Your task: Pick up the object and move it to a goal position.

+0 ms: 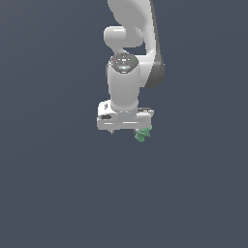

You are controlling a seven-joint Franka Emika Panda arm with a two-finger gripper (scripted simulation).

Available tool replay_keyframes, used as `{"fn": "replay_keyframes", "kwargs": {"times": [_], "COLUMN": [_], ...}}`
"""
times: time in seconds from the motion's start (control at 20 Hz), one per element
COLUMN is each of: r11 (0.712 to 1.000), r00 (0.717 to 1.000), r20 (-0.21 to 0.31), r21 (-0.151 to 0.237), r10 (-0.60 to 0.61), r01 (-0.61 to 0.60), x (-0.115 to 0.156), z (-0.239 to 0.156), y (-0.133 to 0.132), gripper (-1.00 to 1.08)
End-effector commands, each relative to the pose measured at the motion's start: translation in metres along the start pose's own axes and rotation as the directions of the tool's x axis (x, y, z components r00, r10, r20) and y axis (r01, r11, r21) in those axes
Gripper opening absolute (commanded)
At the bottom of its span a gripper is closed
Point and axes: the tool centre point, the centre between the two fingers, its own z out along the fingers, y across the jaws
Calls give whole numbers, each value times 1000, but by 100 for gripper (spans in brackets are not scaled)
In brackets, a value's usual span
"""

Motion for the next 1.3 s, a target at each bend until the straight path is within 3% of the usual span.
{"fn": "replay_keyframes", "kwargs": {"times": [0.0,0.45,1.25], "r11": [1000,999,991], "r00": [1000,999,991], "r20": [0,19,20], "r21": [0,31,23], "r10": [0,34,130], "r01": [0,-34,-130], "x": [0,-2,-10], "z": [0,5,13], "y": [0,-1,-15], "gripper": [100,100,100]}}
